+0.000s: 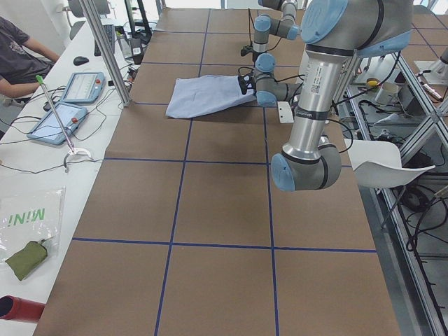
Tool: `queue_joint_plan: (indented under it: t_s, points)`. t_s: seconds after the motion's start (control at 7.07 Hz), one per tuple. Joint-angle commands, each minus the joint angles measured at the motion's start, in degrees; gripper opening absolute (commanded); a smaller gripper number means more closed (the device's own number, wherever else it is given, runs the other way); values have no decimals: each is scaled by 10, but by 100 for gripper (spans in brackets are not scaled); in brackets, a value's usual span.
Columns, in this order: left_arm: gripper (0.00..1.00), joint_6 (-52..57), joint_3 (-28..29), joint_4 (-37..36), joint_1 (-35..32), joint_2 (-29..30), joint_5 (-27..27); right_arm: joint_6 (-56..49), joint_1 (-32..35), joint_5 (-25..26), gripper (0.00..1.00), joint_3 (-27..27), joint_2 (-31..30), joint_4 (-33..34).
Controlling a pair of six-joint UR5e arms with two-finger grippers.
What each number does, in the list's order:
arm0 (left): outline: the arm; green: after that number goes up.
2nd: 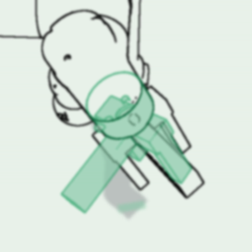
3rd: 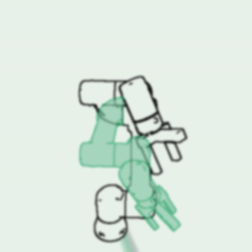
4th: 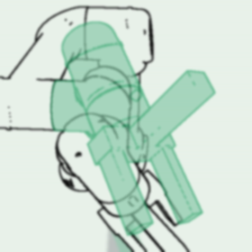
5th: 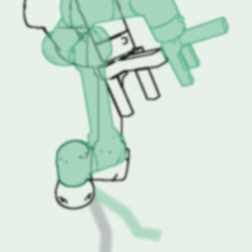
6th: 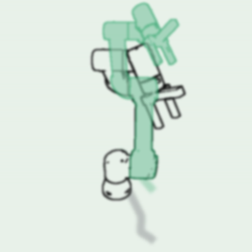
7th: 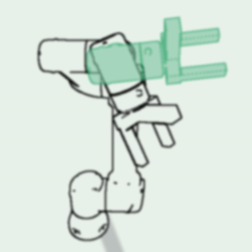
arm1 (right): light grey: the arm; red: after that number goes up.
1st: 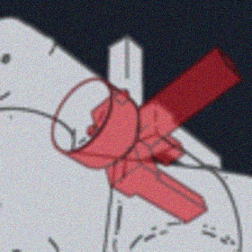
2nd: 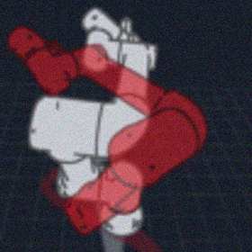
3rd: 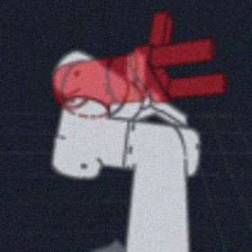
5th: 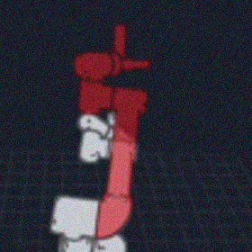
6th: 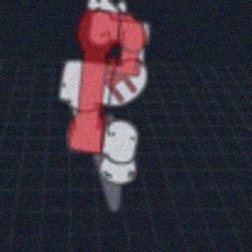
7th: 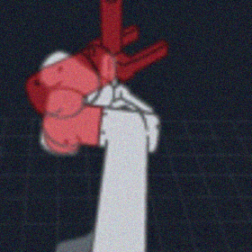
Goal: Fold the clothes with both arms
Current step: 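Lift the near half with both grippers and fold it away from the robot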
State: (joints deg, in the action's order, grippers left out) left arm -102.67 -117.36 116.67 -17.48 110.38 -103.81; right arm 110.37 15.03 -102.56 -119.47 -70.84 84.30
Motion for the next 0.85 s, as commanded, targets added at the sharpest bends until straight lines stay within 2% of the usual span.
queue_joint_plan:
  t_s: [0.0,0.28,0.42,0.57,0.71]
  points:
    - [0,-4,-64,-81,5,-2,-14,-4,6,-56,0,-67,-11,3]
    - [0,-6,-147,-181,36,-2,-21,-4,-7,-67,0,-100,-11,3]
    - [0,-8,-197,-244,59,0,-21,-3,-11,-91,0,-123,-11,3]
    - [0,-30,-215,-267,83,1,-21,-2,-10,-130,0,-140,-11,4]
    - [0,-42,-224,-269,96,0,-21,1,-10,-143,0,-152,-12,5]
